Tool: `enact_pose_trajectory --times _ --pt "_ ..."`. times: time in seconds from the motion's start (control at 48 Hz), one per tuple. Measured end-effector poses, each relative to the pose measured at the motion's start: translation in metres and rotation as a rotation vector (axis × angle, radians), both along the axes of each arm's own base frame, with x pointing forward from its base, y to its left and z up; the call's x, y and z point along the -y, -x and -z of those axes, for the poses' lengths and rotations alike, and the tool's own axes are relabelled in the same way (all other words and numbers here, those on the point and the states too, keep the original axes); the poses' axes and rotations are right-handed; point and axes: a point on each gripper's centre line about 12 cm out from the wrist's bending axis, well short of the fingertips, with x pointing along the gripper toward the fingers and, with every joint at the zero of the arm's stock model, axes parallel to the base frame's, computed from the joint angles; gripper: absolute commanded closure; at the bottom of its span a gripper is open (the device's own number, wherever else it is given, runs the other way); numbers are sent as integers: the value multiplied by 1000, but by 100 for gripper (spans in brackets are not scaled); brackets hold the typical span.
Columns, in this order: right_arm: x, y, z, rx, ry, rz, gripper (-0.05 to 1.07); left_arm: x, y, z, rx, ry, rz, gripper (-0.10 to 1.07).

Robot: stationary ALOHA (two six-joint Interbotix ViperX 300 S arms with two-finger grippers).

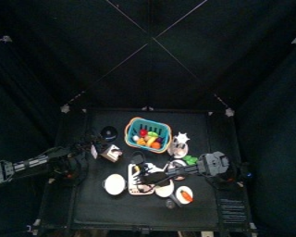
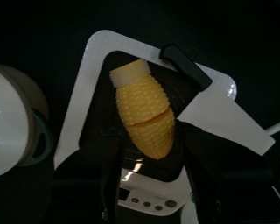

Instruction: Grab corn and place on stove

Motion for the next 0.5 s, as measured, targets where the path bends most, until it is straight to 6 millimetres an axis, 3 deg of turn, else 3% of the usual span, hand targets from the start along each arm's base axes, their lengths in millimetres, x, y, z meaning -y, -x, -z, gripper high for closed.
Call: enact_pose_trajectory --times 0.396,0.5 --pt "-16 2 1 108 -108 278 42 20 -4 11 -68 35 111 17" --pt "-19 2 19 66 -127 296 41 22 -3 12 -79 41 121 17"
